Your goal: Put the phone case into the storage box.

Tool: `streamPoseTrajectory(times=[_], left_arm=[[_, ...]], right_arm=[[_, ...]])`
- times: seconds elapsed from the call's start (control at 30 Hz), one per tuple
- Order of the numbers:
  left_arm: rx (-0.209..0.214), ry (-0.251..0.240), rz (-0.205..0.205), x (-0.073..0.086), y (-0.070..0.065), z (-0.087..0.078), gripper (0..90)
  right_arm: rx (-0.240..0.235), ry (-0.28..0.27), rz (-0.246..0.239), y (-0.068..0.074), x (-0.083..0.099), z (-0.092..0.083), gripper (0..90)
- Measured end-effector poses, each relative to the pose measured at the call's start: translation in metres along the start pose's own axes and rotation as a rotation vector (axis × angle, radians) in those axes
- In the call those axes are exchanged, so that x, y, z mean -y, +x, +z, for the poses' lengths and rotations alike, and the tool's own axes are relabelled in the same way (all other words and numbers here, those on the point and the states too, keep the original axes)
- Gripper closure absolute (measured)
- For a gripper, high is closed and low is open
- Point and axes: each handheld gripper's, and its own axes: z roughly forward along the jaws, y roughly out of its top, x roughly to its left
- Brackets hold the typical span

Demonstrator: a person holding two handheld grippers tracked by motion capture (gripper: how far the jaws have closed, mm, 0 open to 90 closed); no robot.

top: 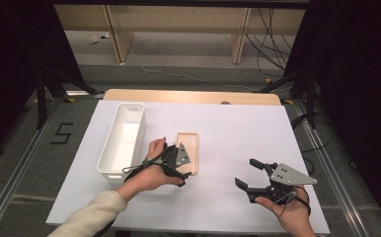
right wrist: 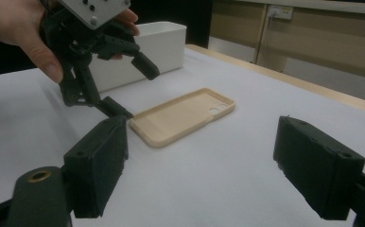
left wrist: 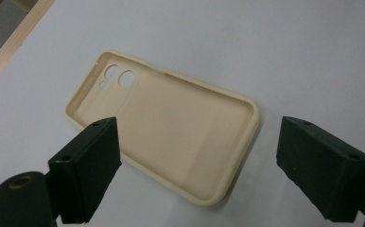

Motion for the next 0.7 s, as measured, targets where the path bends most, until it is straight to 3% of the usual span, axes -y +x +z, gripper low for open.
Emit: streamPoseTrajectory(times=[0.27, 0.37, 0.7], left_arm=[[0.012, 0.115, 0.112, -0.005, 0.001, 0.010, 15.5], [0.003, 0.164, 0.171, -0.008, 0.002, 0.012, 15.5], [0.010, 0.206, 0.222, -0.012, 0.003, 0.022, 15.7]], right_arm=[[-0.001, -0.022, -0.015, -0.002, 0.001, 0.001, 19.9], [-0.002, -0.001, -0.016, -0.002, 0.001, 0.000, 19.9], [0.000, -0.014, -0.014, -0.002, 0.001, 0.001, 19.9]])
